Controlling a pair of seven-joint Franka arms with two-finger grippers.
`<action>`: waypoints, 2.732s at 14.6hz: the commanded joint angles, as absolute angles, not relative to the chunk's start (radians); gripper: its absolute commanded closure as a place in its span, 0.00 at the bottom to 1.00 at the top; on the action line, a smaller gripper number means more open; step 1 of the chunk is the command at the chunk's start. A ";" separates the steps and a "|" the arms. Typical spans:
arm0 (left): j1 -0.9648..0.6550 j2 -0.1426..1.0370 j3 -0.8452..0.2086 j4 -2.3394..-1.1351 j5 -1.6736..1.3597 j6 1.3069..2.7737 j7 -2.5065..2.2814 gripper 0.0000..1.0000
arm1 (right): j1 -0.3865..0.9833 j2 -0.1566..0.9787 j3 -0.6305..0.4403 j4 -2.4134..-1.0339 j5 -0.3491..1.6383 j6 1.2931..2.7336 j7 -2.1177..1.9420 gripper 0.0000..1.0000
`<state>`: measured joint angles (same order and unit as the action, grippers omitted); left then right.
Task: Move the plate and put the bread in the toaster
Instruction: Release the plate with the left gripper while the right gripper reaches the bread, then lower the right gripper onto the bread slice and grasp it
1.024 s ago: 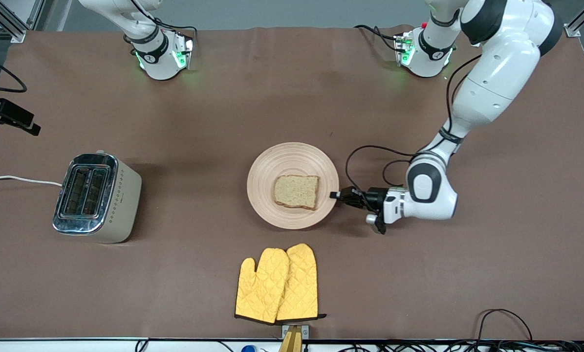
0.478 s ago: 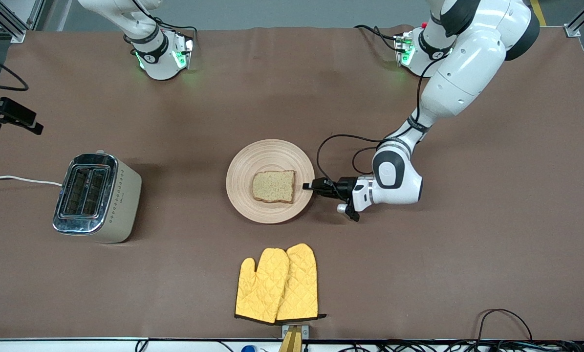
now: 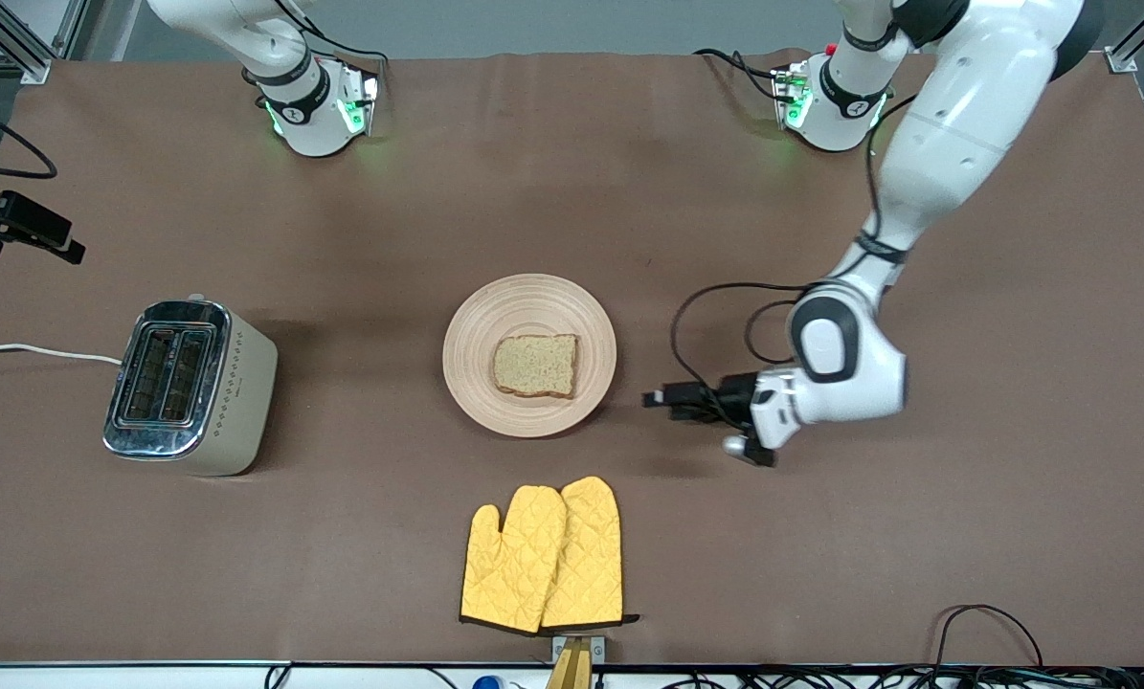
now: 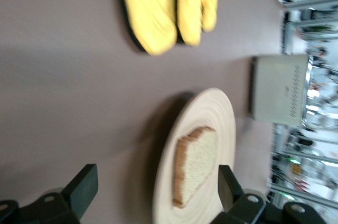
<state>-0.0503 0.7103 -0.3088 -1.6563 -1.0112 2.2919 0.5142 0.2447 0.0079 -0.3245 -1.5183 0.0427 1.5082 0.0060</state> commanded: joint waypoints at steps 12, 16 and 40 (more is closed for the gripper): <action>0.199 0.350 -0.302 -1.499 -0.112 1.798 0.016 0.00 | 0.699 0.273 -0.328 -1.657 0.184 1.949 0.406 0.00; 0.186 0.244 -0.318 -1.467 -0.018 1.634 -0.121 0.00 | 0.755 0.431 -0.328 -1.658 0.270 2.121 0.429 0.00; 0.034 0.012 -0.172 -1.505 0.026 1.423 -0.190 0.00 | 0.930 0.663 -0.327 -1.789 0.373 2.447 0.572 0.70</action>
<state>0.0360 0.0096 -0.1773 -1.5030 0.0120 1.4101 -0.1806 0.9082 0.6542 -0.3158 -1.7729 0.3530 2.4367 0.5622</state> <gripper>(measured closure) 0.000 0.595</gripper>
